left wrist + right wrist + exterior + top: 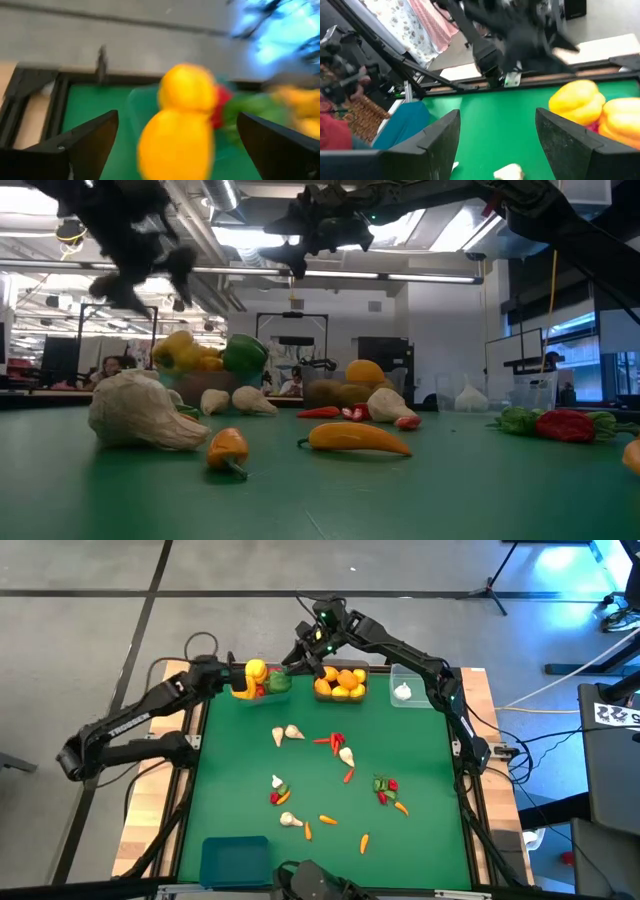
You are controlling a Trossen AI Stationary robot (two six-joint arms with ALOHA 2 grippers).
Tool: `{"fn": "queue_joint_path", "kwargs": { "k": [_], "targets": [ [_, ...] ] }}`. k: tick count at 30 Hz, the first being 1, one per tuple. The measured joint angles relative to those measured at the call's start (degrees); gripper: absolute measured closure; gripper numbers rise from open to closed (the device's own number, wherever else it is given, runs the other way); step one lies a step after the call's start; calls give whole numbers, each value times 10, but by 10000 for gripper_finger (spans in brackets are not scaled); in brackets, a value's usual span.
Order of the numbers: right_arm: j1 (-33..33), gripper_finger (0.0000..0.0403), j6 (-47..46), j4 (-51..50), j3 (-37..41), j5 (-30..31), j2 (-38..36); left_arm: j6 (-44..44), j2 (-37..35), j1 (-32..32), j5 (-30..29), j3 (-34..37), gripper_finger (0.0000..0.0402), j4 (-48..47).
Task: Sort produce into baskets
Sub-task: Put the yellow bell pepper into the light blue bin, then put the white garlic into the transparent bin
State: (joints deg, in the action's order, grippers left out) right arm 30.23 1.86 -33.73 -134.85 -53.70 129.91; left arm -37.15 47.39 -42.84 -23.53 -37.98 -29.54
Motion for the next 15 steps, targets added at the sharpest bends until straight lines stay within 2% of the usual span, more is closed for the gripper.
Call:
{"fn": "queue_joint_path", "kwargs": {
  "k": [6, 9, 13, 15],
  "targets": [
    [-18, 148, 47, -39, 0, -47, 0, 93, -61, 15, 32, -75, 2, 1],
    [-39, 148, 51, -48, 0, -51, 0, 125, -85, 29, 56, -113, 2, 1],
    [-71, 148, 72, -74, 0, -38, -2, 86, -115, 44, 79, -142, 2, -1],
    [-86, 148, 95, -99, 0, -4, -5, 43, -131, 50, 98, -143, 2, -3]
  ]
}}
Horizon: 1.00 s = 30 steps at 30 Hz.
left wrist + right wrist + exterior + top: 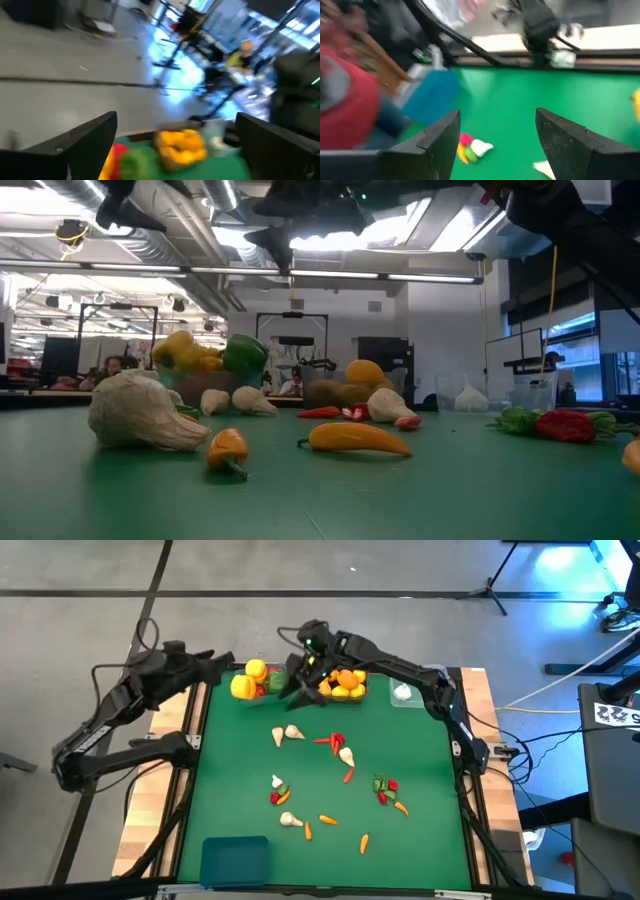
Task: Sort produce into baskets
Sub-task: Put the white garlic into the transparent bin
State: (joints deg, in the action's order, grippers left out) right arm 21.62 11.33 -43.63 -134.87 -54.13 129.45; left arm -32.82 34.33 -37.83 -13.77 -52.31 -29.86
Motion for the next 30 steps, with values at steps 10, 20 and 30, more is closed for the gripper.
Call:
{"fn": "queue_joint_path", "kwargs": {
  "k": [10, 20, 30],
  "targets": [
    [-79, 148, 108, -134, 1, 393, -14, -102, -48, 4, 110, 1, 2, -155],
    [-81, 148, 35, -194, 3, 393, 3, -61, -117, 43, 162, 4, 2, -230],
    [-107, 148, -5, -133, 4, 454, 86, -102, -168, 53, 167, 7, 2, -301]
  ]
}}
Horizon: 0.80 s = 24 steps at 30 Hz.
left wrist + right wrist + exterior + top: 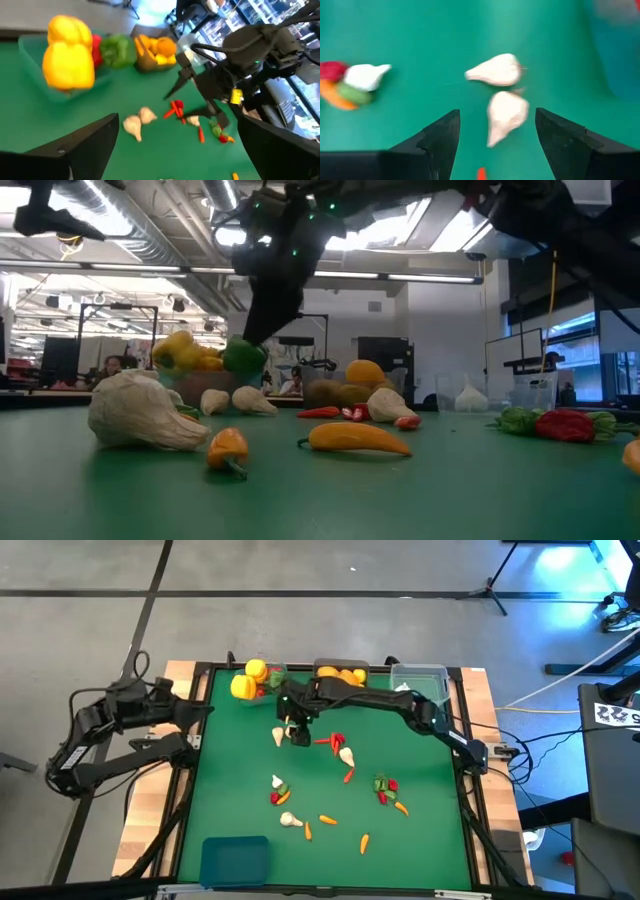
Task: Sort produce into baskets
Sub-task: Put the white garlic into the transparent bin
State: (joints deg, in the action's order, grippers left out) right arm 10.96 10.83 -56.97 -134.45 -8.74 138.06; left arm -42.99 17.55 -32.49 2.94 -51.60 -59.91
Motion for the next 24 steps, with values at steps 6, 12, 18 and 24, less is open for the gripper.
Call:
{"fn": "queue_joint_path", "kwargs": {
  "k": [6, 12, 18, 24],
  "targets": [
    [-1, 148, -16, 23, 0, 24, 21, -30, -3, 0, 0, 39, 2, -16],
    [-1, 148, -31, 17, 0, 25, 33, -60, -4, 0, -1, 82, 2, -12],
    [-5, 148, -28, 11, -5, 44, -25, -120, -4, 0, 13, 124, 2, -5],
    [-6, 148, -27, -24, -5, 83, -94, -216, -3, 12, 60, 188, 2, 72]
  ]
}}
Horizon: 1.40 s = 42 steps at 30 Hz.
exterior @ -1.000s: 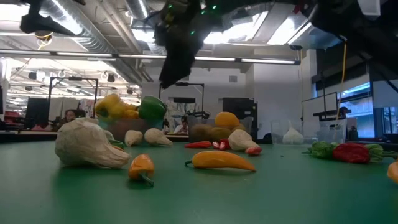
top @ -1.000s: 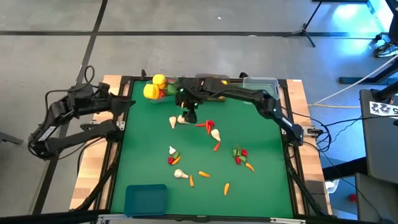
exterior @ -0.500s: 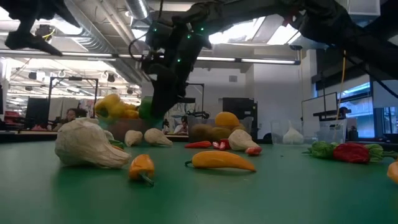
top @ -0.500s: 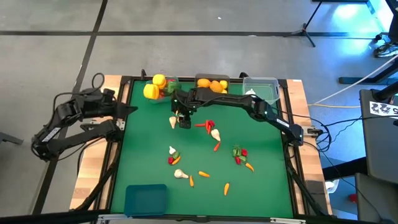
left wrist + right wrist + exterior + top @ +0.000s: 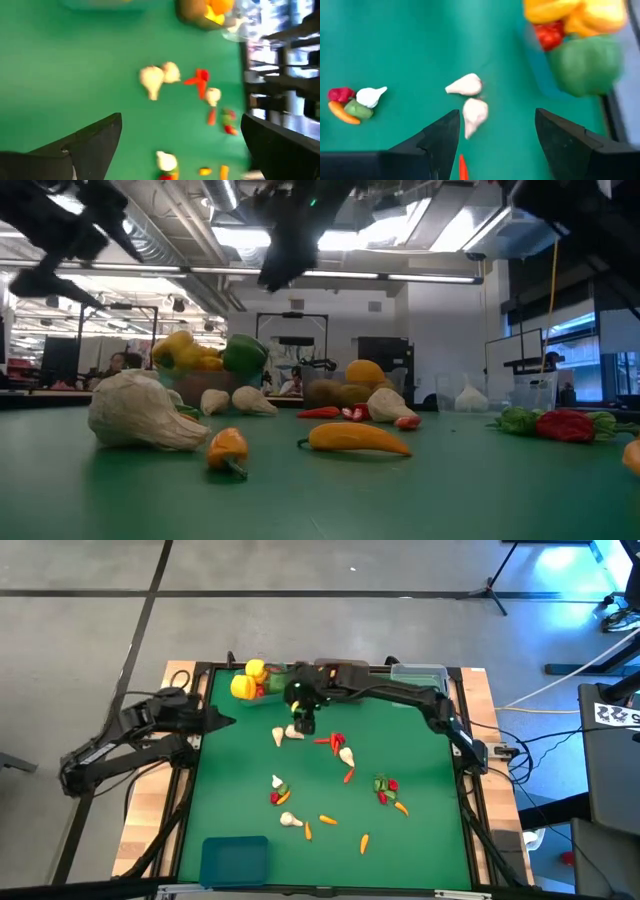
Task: Sort produce into baskets
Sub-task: Put the white garlic into the transparent bin
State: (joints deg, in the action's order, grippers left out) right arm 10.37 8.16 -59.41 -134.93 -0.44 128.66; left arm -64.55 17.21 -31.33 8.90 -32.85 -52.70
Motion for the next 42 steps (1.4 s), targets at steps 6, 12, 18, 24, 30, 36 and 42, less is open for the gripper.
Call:
{"fn": "queue_joint_path", "kwargs": {
  "k": [6, 12, 18, 24, 30, 36, 42],
  "targets": [
    [0, 148, -3, -102, -1, -17, -67, 15, 9, 54, 40, 101, 2, 357],
    [0, 148, -7, -197, 0, -47, -100, 151, 30, 111, 40, 121, 2, 673],
    [-11, 148, -18, -240, 43, -75, -127, 209, 29, 140, 39, 120, 2, 803],
    [-48, 148, -53, -183, 252, -63, -206, 176, 36, 152, 31, 120, 2, 687],
    [-61, 148, -128, 20, 432, -40, -352, 193, 79, 152, 1, 121, 2, 627],
    [-43, 148, -144, 218, 518, 54, -478, 228, 120, 127, 71, 99, 2, 685],
    [-23, 148, -149, 347, 588, 18, -561, 333, 105, 98, 138, -38, 2, 589]
  ]
}}
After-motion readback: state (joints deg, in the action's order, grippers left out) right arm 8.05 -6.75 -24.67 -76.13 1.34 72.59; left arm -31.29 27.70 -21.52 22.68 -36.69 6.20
